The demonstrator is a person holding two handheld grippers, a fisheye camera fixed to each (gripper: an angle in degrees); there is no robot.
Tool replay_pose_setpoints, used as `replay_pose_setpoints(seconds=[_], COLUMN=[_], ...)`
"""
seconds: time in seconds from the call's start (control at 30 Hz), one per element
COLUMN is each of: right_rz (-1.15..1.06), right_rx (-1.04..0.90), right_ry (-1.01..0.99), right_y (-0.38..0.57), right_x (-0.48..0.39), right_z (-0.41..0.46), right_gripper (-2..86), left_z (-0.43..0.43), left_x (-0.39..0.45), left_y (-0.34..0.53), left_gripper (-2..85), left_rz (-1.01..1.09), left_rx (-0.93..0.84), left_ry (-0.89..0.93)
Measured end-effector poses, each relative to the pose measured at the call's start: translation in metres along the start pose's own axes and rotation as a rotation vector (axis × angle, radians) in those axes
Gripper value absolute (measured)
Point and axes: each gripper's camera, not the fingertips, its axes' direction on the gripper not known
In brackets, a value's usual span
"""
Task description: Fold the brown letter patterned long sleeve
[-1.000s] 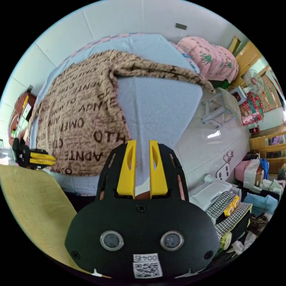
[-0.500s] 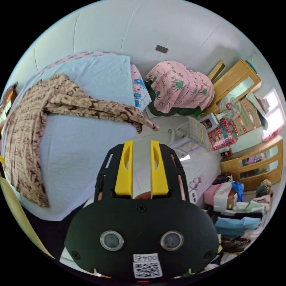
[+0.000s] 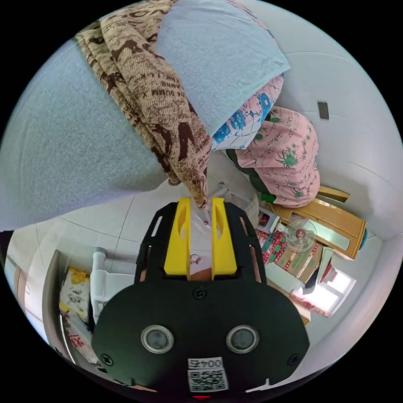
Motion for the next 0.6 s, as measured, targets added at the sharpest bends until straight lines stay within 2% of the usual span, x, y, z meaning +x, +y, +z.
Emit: replay_pose_setpoints(seconds=[0.23, 0.33, 0.47, 0.6], right_rz=[-0.221, -0.311, -0.340, -0.330], right_rx=[-0.053, -0.084, -0.065, 0.098], right_ry=[-0.108, -0.255, -0.584, -0.978], right_y=[-0.001, 0.009, 0.021, 0.033], right_x=[0.034, 0.063, 0.122, 0.188], right_z=[-0.020, -0.046, -0.097, -0.152], right_gripper=[-0.6, -0.8, -0.9, -0.8], left_z=[0.010, 0.013, 0.016, 0.017], left_x=[-0.003, -0.009, -0.017, -0.026], left_y=[-0.006, -0.006, -0.007, -0.009], left_gripper=[2.8, 2.7, 2.9, 3.2], left_rz=[0.016, 0.024, 0.040, 0.076], left_rx=[0.007, 0.028, 0.056, 0.098], left_ry=[0.007, 0.029, 0.058, 0.066])
